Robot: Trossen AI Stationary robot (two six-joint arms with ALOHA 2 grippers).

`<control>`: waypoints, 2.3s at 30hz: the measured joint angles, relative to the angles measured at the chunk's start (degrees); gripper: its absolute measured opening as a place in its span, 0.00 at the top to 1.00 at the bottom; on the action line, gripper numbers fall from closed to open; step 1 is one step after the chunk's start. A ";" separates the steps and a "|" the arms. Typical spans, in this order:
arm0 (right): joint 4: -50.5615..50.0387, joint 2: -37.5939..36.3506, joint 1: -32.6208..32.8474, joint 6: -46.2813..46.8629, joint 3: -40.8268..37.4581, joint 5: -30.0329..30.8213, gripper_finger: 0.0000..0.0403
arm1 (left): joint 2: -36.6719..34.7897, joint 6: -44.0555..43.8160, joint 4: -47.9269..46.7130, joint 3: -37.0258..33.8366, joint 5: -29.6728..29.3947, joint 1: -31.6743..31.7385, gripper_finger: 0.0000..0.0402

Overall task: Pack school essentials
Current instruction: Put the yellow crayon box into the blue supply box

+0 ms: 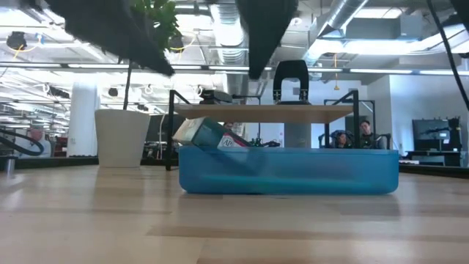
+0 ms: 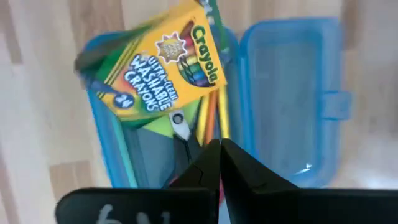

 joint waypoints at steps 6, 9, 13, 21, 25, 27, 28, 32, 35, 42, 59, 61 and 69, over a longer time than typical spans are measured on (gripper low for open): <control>3.99 -4.39 2.53 0.15 0.00 -0.02 0.91 | -3.45 0.83 3.21 -2.40 -6.29 -5.37 0.62; 5.99 -5.60 3.74 0.22 0.00 -0.04 0.91 | -5.39 0.82 7.66 -5.88 -6.36 -6.72 0.62; 7.52 -6.06 5.76 0.66 0.00 -0.23 0.91 | -8.48 1.96 16.66 -11.90 -4.37 -7.13 0.62; 16.50 -8.17 7.67 1.82 -10.75 -2.78 0.92 | -12.37 5.17 36.01 -23.39 0.71 -5.14 0.62; 28.68 -14.33 7.15 3.85 -25.13 -6.41 0.95 | -11.56 6.10 36.78 -24.28 3.59 -3.25 0.62; 35.75 -18.44 6.92 5.08 -33.33 -7.16 0.96 | -10.56 9.42 36.68 -24.17 3.90 -2.65 0.62; 39.57 -20.79 6.86 5.74 -37.37 -7.51 0.96 | -9.80 11.06 36.73 -23.83 3.85 -2.35 0.62; 55.09 -30.07 6.45 7.89 -52.05 -7.41 0.96 | -6.70 17.90 36.61 -22.41 4.33 -0.80 0.58; 63.52 -34.84 6.42 10.02 -60.37 -7.21 0.93 | -4.52 24.40 36.15 -20.81 3.79 -0.08 0.51; 70.13 -38.93 6.46 12.40 -69.07 -6.28 0.89 | 1.71 42.12 35.98 -16.20 0.42 0.09 0.31; 71.84 -37.87 6.02 12.02 -69.11 -5.88 0.89 | 12.80 59.39 24.33 -9.11 -12.77 2.31 0.27; 71.84 -37.87 6.02 11.98 -69.11 -5.89 0.89 | 12.80 59.40 23.96 -9.09 -12.87 2.82 0.28; 72.05 -37.87 6.02 11.93 -69.11 -5.89 0.89 | 12.80 62.28 23.65 -9.11 -14.01 3.06 0.44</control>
